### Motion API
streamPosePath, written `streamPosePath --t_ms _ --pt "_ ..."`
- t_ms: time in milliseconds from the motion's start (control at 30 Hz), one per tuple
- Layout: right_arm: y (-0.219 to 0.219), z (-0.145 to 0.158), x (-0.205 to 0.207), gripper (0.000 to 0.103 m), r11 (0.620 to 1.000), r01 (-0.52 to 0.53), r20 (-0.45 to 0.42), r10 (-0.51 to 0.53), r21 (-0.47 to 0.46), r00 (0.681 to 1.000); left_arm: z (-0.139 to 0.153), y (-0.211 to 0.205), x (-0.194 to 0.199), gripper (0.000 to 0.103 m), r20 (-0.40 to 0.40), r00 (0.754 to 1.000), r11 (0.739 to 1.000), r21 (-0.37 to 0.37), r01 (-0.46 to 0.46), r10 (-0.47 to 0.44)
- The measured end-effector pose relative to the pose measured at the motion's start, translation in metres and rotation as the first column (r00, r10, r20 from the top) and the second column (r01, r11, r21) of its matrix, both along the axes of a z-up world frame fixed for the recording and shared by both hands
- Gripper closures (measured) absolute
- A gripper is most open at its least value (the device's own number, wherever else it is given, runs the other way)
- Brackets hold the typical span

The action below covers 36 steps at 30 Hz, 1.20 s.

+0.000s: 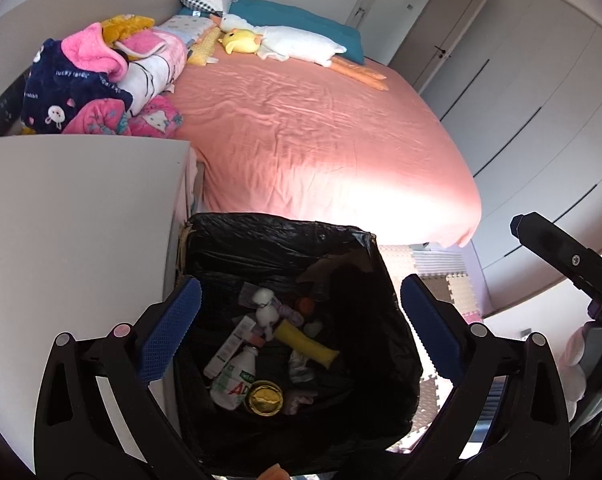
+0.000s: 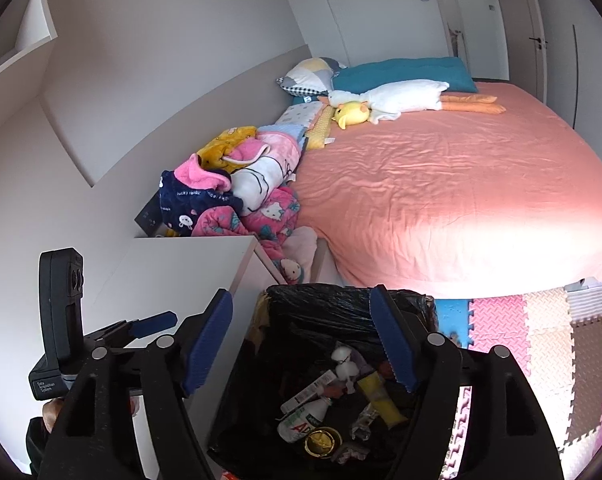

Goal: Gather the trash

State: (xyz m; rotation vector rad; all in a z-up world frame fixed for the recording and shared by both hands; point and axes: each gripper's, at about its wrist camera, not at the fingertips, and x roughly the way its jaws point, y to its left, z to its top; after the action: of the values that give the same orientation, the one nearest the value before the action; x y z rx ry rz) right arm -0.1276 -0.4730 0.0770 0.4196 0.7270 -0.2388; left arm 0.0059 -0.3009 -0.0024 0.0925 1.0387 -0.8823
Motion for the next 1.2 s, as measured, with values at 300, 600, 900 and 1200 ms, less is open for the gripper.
streamPosePath --t_ms 300,600,900,1200 --pt "0.002 -0.001 0.002 0.031 1.000 -0.012 -0.007 0.012 -0.006 1.000 0.001 0.000 0.000 0.007 0.031 1.000 1.000 0.022 -0.003 0.002" --pt "0.010 -0.001 0.005 0.031 1.000 -0.029 -0.009 0.029 -0.013 1.000 0.004 0.004 -0.004 0.007 0.064 0.998 0.999 0.033 -0.003 0.001" --pt "0.014 -0.002 0.005 0.031 0.999 -0.043 -0.010 0.043 -0.013 0.999 0.008 0.010 -0.005 0.007 0.082 0.997 1.000 0.026 -0.012 0.010" --pt "0.018 -0.002 0.006 0.031 0.999 -0.053 -0.008 0.053 -0.014 0.999 0.008 0.015 -0.006 0.007 0.085 0.996 0.999 0.036 -0.018 0.015"
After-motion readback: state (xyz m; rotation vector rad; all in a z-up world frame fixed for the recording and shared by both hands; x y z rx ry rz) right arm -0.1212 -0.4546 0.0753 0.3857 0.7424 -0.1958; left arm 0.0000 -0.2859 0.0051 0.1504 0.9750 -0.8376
